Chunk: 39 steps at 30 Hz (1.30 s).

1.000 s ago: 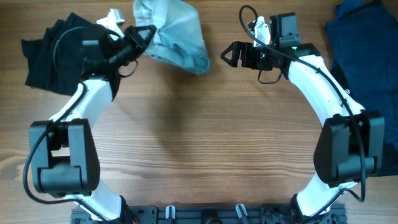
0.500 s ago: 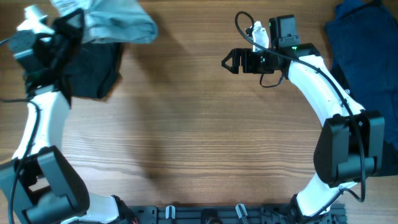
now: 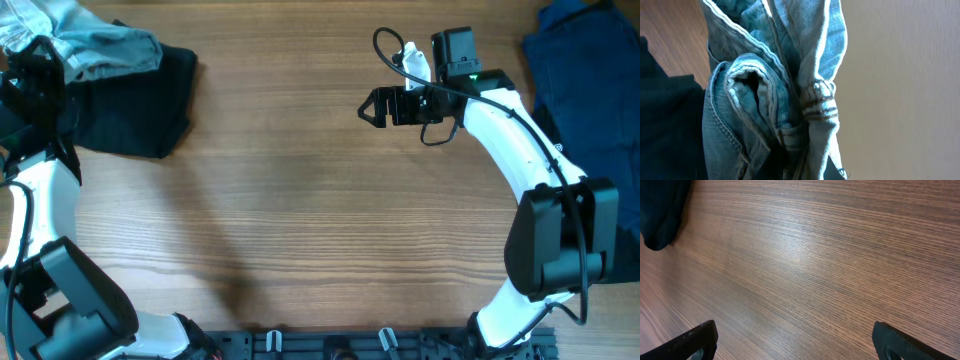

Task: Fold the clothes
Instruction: 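Lower the jeans onto the black garment stack with the left gripper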

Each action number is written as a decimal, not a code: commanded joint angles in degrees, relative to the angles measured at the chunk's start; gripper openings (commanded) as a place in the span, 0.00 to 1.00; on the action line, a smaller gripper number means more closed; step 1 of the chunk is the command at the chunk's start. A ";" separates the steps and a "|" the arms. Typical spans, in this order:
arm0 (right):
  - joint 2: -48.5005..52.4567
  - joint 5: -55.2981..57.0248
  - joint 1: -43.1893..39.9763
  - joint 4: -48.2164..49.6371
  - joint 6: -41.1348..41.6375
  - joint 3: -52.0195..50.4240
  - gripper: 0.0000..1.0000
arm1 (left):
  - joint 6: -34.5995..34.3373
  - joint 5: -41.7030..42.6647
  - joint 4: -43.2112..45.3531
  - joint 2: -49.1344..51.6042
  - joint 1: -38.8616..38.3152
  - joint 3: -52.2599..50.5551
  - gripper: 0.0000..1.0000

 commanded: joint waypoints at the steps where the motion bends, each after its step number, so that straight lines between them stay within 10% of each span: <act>1: -0.92 0.50 -0.09 -0.74 -1.03 0.00 1.00 | -2.49 -3.45 6.75 0.15 0.04 0.63 0.04; 9: -0.92 0.48 -0.09 -1.11 -1.01 0.00 1.00 | -6.10 -7.08 12.46 8.52 -2.93 0.63 0.04; 16: -0.92 0.50 -0.09 0.90 -0.48 0.00 1.00 | -5.46 -5.25 -6.64 10.60 -6.08 0.61 0.06; 20: -0.92 0.48 -0.07 2.40 0.37 0.00 1.00 | -5.49 -0.17 -15.91 10.60 -5.14 0.61 0.26; 24: -0.92 0.55 -0.09 2.58 0.33 0.00 1.00 | -7.28 11.23 -16.81 10.43 -2.36 0.63 0.71; 39: -0.92 0.72 -0.07 3.91 2.08 0.00 1.00 | -11.50 44.59 -13.64 -0.20 8.39 0.63 0.90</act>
